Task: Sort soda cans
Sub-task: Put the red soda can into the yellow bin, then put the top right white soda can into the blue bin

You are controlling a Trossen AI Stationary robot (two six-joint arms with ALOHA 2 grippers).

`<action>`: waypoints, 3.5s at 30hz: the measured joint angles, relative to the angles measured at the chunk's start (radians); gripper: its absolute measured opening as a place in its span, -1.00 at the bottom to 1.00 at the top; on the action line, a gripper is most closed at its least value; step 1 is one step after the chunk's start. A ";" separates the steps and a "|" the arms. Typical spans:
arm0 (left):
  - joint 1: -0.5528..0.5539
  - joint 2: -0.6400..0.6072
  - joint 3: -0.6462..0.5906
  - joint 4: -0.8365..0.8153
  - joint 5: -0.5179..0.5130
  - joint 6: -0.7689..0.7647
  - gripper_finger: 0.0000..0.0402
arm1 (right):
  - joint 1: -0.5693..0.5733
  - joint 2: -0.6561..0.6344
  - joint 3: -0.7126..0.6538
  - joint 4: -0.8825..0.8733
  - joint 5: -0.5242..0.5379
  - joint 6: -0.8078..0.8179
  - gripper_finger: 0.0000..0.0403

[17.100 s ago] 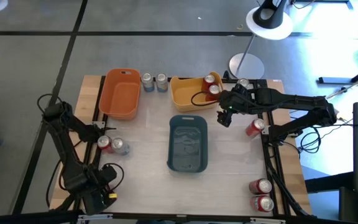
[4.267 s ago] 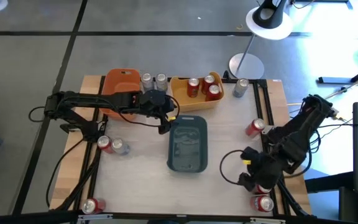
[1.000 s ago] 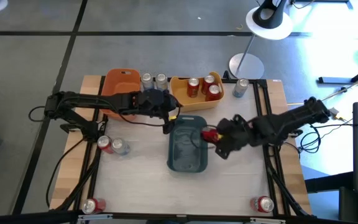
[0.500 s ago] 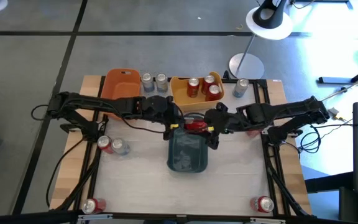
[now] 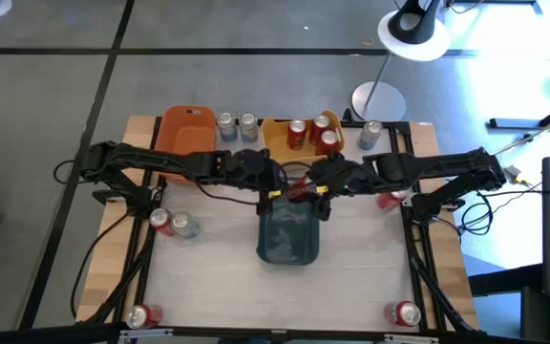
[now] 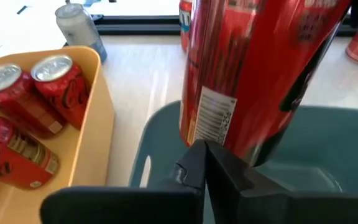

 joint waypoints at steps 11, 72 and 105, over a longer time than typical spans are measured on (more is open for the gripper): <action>0.004 -0.038 0.000 -0.041 -0.086 0.002 -0.99 | -0.045 0.000 -0.009 -0.011 0.086 -0.041 0.42; 0.019 -0.246 -0.327 0.118 -0.188 -0.070 -0.97 | -0.558 0.397 -0.039 0.141 -0.123 -0.171 0.76; 0.019 -0.246 -0.327 0.097 -0.188 -0.077 -0.97 | -0.869 0.131 0.052 -0.454 0.086 -0.216 0.80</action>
